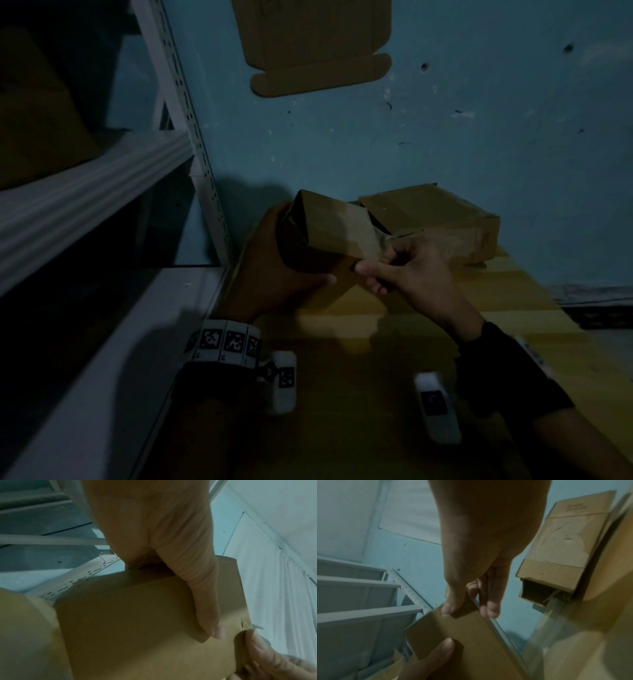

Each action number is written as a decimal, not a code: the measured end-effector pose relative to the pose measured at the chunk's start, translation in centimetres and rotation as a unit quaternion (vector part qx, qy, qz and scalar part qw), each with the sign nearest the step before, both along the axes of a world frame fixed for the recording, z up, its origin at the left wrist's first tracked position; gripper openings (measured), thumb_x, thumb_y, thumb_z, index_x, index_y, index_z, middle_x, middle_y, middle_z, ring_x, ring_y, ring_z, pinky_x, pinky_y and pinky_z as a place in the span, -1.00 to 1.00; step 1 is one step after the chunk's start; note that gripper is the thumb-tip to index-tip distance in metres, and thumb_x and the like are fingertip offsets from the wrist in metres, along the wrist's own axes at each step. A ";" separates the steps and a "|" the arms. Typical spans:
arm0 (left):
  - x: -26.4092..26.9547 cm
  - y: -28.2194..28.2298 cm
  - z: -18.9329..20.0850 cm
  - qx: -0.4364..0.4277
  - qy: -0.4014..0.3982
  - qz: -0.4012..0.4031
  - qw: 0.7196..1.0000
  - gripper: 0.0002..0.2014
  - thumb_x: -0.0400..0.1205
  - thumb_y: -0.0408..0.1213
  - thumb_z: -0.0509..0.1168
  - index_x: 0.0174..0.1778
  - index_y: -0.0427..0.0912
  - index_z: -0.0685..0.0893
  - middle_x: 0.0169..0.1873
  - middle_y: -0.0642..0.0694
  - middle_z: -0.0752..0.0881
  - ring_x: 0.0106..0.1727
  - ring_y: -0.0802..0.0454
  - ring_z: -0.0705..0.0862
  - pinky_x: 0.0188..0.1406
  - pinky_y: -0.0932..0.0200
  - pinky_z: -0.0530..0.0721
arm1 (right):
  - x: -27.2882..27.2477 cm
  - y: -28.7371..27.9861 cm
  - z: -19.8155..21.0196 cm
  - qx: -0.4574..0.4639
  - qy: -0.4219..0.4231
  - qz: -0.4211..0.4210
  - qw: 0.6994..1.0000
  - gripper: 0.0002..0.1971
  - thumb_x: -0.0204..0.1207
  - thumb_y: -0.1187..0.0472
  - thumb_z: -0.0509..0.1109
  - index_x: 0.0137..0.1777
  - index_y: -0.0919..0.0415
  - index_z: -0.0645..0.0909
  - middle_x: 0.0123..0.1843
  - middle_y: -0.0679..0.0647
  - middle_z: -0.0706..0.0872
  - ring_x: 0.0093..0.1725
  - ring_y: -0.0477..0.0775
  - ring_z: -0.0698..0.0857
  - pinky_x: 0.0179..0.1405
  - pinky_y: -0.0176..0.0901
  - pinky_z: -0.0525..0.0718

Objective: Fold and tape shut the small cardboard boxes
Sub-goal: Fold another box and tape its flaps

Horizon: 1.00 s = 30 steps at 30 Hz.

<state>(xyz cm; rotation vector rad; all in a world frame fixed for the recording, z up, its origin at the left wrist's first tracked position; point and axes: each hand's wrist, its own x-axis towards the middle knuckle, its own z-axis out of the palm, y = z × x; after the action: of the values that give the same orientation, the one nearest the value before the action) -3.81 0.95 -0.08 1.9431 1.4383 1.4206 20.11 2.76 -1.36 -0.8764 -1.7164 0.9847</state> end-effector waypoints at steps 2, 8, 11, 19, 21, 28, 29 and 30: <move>0.1 -0.1 0.0 0.000 -0.013 0.002 1.000 0.12 -0.05 0.11 0.70 0.45 0.23 0.31 0.26 0.43 0.47 0.20 0.77 0.40 0.14 0.70 0.40 | 0.1 0.0 0.1 0.021 0.005 -0.006 1.000 -0.56 0.39 0.12 0.59 -0.19 0.60 0.63 -0.34 0.30 0.79 -0.38 0.12 0.77 -0.37 -0.20 0.76; -0.1 0.2 -0.2 0.012 -0.010 0.000 1.000 0.11 -0.01 -0.02 0.74 0.47 0.14 0.34 0.29 0.35 0.50 0.20 0.78 0.41 0.11 0.75 0.36 | 0.5 0.2 -0.2 0.016 -0.020 0.004 1.000 -0.80 0.58 0.29 0.52 -0.10 0.49 0.70 -0.27 0.20 0.82 -0.23 0.27 0.82 -0.23 -0.05 0.83; -0.3 0.3 -0.2 0.008 0.000 0.004 1.000 0.16 -0.02 0.06 0.72 0.52 0.14 0.32 0.40 0.21 0.51 0.35 0.47 0.47 0.18 0.71 0.35 | 0.7 0.4 -0.3 0.014 -0.019 0.015 1.000 -0.87 0.61 0.34 0.48 -0.10 0.45 0.70 -0.24 0.15 0.84 -0.21 0.16 0.84 -0.18 -0.10 0.84; -1.0 0.7 -0.6 -0.020 -0.012 -0.012 1.000 0.14 0.03 -0.02 0.74 0.56 0.04 0.38 0.38 0.23 0.56 0.33 0.45 0.54 0.21 0.61 0.47 | 1.2 0.3 0.5 0.013 -0.049 0.033 0.998 -0.86 0.64 0.35 0.42 -0.09 0.44 0.72 -0.19 0.18 0.85 -0.17 0.10 0.84 -0.06 -0.09 0.85; -0.9 0.6 -0.6 -0.026 -0.008 -0.009 1.000 0.15 0.00 0.03 0.72 0.55 0.07 0.37 0.35 0.31 0.54 0.29 0.52 0.52 0.17 0.67 0.43 | 1.3 0.1 0.7 -0.002 -0.044 0.026 0.999 -0.89 0.62 0.33 0.45 -0.12 0.37 0.73 -0.21 0.17 0.85 -0.18 0.11 0.84 -0.05 -0.02 0.86; -0.5 0.5 -0.7 -0.030 -0.023 -0.006 0.999 0.09 0.00 0.04 0.72 0.47 0.19 0.36 0.23 0.48 0.48 0.20 0.72 0.46 0.13 0.67 0.44 | 1.9 0.0 1.3 0.053 0.006 -0.047 0.997 -0.73 0.37 0.36 0.66 0.03 0.17 0.73 -0.17 0.13 0.84 -0.16 0.10 0.83 -0.09 -0.14 0.83; -0.5 0.5 -0.8 -0.034 -0.023 -0.005 0.999 0.12 -0.02 0.10 0.72 0.50 0.16 0.38 0.26 0.45 0.51 0.26 0.61 0.49 0.21 0.56 0.48 | 1.9 -0.1 1.3 0.063 0.015 -0.036 0.997 -0.68 0.37 0.37 0.66 0.10 0.15 0.75 -0.16 0.11 0.85 -0.17 0.08 0.84 -0.07 -0.15 0.84; -0.5 0.5 -0.8 -0.038 -0.024 -0.005 0.999 0.16 -0.03 0.14 0.72 0.53 0.13 0.39 0.29 0.40 0.53 0.33 0.46 0.53 0.29 0.41 0.52 | 1.9 -0.2 1.4 0.072 0.019 -0.022 0.997 -0.63 0.37 0.37 0.64 0.17 0.13 0.78 -0.14 0.10 0.87 -0.17 0.05 0.84 -0.05 -0.16 0.84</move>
<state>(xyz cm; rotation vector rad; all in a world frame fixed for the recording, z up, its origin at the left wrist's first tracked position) -4.33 1.49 -0.86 1.8545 1.4380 1.3791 22.02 2.60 -0.01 -0.7940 -1.7057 0.8328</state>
